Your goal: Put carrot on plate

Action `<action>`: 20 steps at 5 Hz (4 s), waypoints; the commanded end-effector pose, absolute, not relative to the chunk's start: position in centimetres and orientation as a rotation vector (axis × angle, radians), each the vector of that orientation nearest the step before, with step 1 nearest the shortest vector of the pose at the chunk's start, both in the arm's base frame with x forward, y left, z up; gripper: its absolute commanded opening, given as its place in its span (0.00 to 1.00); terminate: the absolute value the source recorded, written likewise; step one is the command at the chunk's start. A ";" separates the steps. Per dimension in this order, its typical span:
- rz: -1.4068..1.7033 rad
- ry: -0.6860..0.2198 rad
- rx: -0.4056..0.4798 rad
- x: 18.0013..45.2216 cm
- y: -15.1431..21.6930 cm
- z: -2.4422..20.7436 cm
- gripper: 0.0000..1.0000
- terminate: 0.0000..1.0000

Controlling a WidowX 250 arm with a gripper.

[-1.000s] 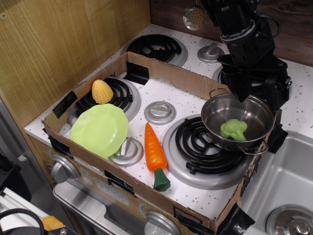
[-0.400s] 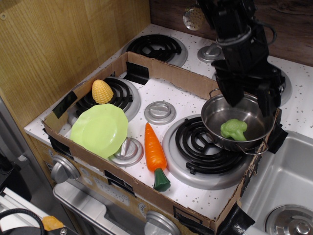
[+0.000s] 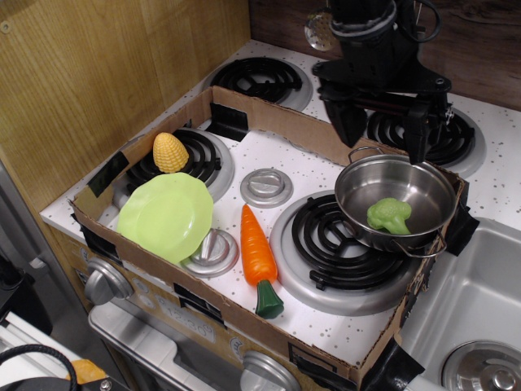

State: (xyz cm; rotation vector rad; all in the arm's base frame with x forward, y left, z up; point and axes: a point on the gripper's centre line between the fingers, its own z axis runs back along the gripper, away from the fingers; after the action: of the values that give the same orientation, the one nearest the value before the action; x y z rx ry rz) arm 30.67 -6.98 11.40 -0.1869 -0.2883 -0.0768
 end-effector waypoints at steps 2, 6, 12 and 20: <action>0.539 -0.368 -0.136 24.7 -5.1 10.4 1.00 0.00; 0.676 -0.188 -0.105 22.7 -1.9 6.9 1.00 0.00; 0.657 -0.253 -0.199 22.9 0.2 -0.4 0.00 0.00; 0.951 -0.482 -0.242 23.8 7.1 8.3 0.00 0.00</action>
State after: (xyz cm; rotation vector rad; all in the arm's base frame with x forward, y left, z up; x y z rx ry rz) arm 23.32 8.15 7.34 -0.2489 -0.4602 0.9668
